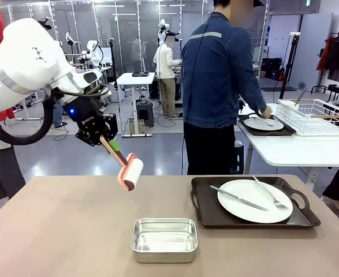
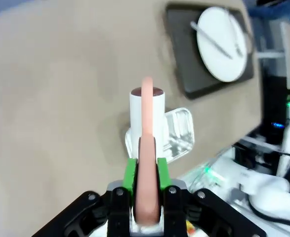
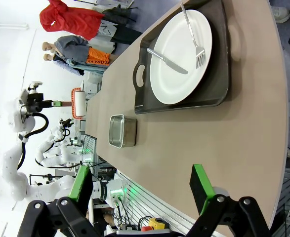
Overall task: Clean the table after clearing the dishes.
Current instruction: When the left (or right) Handle tray is removed, use the left hand (or right hand) to clean the left (or right) side of the table with the Lint Roller.
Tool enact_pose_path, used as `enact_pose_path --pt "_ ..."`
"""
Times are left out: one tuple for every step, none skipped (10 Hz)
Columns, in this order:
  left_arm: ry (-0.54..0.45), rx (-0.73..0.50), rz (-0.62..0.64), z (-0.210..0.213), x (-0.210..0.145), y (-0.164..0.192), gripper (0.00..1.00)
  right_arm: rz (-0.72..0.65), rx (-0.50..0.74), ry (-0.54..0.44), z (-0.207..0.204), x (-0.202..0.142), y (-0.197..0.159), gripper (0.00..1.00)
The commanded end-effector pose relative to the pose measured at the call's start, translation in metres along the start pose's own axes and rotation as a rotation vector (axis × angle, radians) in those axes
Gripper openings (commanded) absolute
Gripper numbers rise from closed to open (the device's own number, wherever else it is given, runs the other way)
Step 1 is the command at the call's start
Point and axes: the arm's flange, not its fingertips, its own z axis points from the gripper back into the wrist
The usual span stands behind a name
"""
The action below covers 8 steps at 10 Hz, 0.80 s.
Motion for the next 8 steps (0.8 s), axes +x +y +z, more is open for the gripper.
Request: enact_pose_path --pt "0.052 -0.167 0.188 -0.001 0.030 0.052 0.21 0.003 0.009 -0.006 0.001 -0.001 0.003 1.00" --pt "-0.028 -0.197 0.223 -0.013 0.016 0.073 0.21 0.003 0.009 -0.006 0.001 -0.001 0.003 1.00" --pt "-0.045 -0.245 0.223 -0.030 0.004 0.101 0.21 0.003 0.009 -0.006 0.001 -0.001 0.003 1.00" --pt "-0.070 -0.312 0.239 -0.049 0.001 0.127 0.21 0.003 0.009 -0.006 0.001 -0.001 0.003 1.00" --pt "-0.124 -0.362 0.229 -0.073 -0.007 0.145 0.21 0.003 0.009 -0.006 0.001 -0.001 0.003 1.00" --pt "-0.114 -0.379 0.183 -0.097 -0.016 0.160 0.21 0.003 0.009 -0.006 0.001 -0.001 0.003 1.00" --pt "-0.114 -0.385 0.167 -0.113 -0.020 0.175 0.21 0.003 0.009 -0.006 0.001 -0.001 0.003 1.00" --pt "-0.121 -0.390 0.154 -0.120 -0.023 0.188 0.21 0.003 0.009 -0.006 0.001 -0.001 0.003 1.00"
